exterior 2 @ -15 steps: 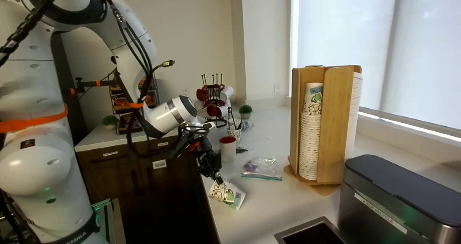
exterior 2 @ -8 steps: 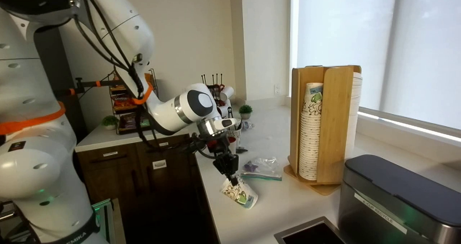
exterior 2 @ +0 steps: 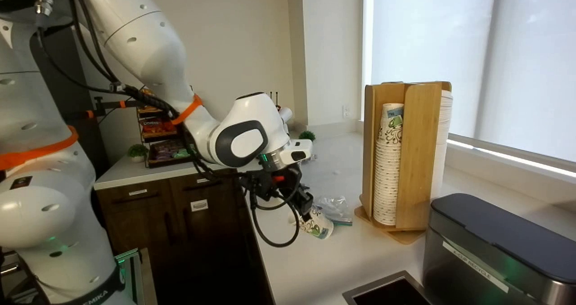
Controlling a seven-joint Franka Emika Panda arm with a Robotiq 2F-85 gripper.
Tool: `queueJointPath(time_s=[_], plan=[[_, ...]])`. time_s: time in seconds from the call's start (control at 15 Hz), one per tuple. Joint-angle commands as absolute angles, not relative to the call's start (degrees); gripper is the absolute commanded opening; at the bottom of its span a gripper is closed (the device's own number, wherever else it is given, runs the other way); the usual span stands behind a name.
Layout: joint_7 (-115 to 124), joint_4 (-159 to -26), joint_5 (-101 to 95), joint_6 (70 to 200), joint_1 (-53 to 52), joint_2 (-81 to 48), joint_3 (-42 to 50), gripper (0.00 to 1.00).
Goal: Place the coffee cup on the right upright.
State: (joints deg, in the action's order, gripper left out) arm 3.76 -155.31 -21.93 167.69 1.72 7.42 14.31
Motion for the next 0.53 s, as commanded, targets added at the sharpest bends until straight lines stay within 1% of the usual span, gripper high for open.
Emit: queueJointPath(time_s=[0.0,0.07,0.2,0.27,0.33,0.4,0.47], plan=[[-10.9,-161.6,-6.1,170.2,-11.1,15.7,21.8,0.01],[-5.5,-157.8,-10.2,170.0,-1.6,9.6,14.2,0.05],[-10.1,-159.1,-5.2,170.0,-6.3,12.3,16.2,0.05],[-10.6,-159.4,-4.7,170.0,-7.0,13.1,16.6,0.01],[-12.3,-159.3,-2.8,168.0,-8.0,14.5,17.4,0.01],[-15.7,-159.0,-0.4,164.3,-14.6,16.3,23.5,0.01],[-19.8,-157.7,2.3,159.3,-16.3,16.9,25.0,0.01]])
